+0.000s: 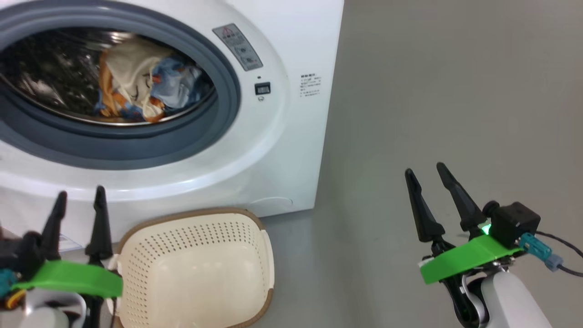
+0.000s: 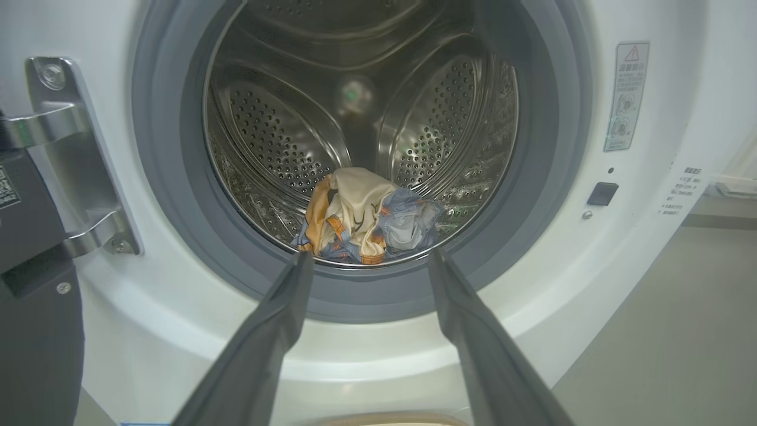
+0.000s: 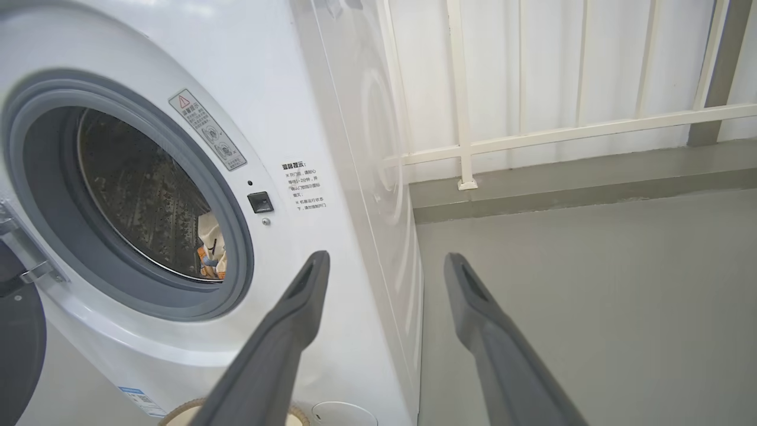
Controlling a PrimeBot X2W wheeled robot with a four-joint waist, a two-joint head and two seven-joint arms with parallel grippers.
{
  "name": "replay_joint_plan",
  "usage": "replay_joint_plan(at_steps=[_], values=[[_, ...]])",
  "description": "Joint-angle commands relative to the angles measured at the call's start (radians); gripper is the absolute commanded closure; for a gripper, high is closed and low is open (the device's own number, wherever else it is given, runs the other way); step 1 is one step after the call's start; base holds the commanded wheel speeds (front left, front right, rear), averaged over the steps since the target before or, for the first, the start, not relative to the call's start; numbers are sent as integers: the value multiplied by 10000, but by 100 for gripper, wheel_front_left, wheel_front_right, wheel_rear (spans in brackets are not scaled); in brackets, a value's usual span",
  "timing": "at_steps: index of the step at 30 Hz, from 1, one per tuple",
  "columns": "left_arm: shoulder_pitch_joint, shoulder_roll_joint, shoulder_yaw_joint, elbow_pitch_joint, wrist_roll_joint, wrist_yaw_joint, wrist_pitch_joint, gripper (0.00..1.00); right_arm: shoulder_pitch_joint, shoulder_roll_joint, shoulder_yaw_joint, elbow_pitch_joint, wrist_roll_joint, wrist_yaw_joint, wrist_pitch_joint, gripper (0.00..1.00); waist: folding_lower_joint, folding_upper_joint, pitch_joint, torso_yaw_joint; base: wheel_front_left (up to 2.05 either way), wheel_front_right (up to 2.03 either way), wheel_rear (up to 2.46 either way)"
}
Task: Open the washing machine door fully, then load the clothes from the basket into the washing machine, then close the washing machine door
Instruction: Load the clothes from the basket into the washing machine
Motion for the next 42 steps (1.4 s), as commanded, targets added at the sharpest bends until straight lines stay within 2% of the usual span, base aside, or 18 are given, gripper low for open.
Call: replay_joint_plan(at_steps=[1, 9, 15, 32, 42], values=[[78, 203, 433, -399, 138, 105, -62, 0, 136, -41, 185, -215, 30, 25, -48, 0, 0, 0, -327, 219, 0, 0, 0], [1008, -240, 635, -1012, 261, 194, -62, 0, 499, -304, 206, -273, 113, 25, -48, 0, 0, 0, -720, 465, 0, 0, 0], [1329, -447, 644, -995, 293, 100, -62, 0, 621, -412, 272, -273, 150, 25, -48, 0, 0, 0, -829, 578, 0, 0, 0], [1338, -523, 918, -989, 512, -389, -62, 0, 622, -491, 410, -216, 210, 25, -48, 0, 0, 0, -825, 595, 0, 0, 0], [1272, -643, 1079, -913, 659, -486, -63, 0, 604, -495, 418, -165, 242, 25, -48, 0, 0, 0, -823, 602, 0, 0, 0]])
